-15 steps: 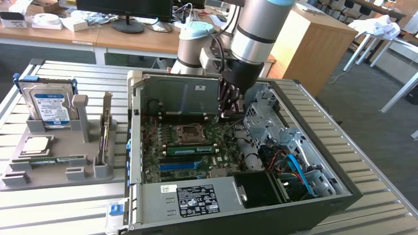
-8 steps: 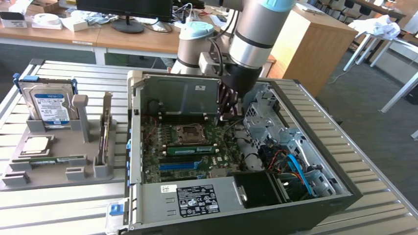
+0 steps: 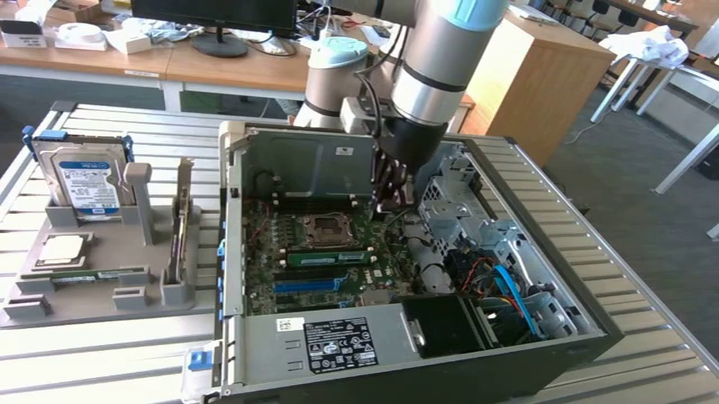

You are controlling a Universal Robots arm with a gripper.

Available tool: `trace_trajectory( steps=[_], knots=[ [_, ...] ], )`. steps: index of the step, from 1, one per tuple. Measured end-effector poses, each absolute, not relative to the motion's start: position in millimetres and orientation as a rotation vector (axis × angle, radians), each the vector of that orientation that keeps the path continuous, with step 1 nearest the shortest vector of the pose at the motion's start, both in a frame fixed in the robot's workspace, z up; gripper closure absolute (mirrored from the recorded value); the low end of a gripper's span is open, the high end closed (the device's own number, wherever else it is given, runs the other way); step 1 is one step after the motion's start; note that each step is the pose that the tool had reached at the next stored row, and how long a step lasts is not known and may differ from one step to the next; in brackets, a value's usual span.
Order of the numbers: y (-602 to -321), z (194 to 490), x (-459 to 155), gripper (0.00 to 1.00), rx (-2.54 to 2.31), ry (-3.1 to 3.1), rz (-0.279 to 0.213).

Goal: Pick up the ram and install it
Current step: 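Press down the ram until it locks into place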

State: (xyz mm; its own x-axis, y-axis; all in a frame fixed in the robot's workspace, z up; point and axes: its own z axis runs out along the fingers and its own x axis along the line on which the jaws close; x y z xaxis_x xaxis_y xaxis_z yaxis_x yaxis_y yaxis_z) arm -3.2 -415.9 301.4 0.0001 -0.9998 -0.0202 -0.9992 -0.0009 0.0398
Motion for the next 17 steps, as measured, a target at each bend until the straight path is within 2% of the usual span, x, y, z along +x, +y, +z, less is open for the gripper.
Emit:
trace_trajectory(
  steps=[17],
  knots=[
    [-416, 280, -3, 0.90, 2.212, -2.211, -0.067]
  ],
)
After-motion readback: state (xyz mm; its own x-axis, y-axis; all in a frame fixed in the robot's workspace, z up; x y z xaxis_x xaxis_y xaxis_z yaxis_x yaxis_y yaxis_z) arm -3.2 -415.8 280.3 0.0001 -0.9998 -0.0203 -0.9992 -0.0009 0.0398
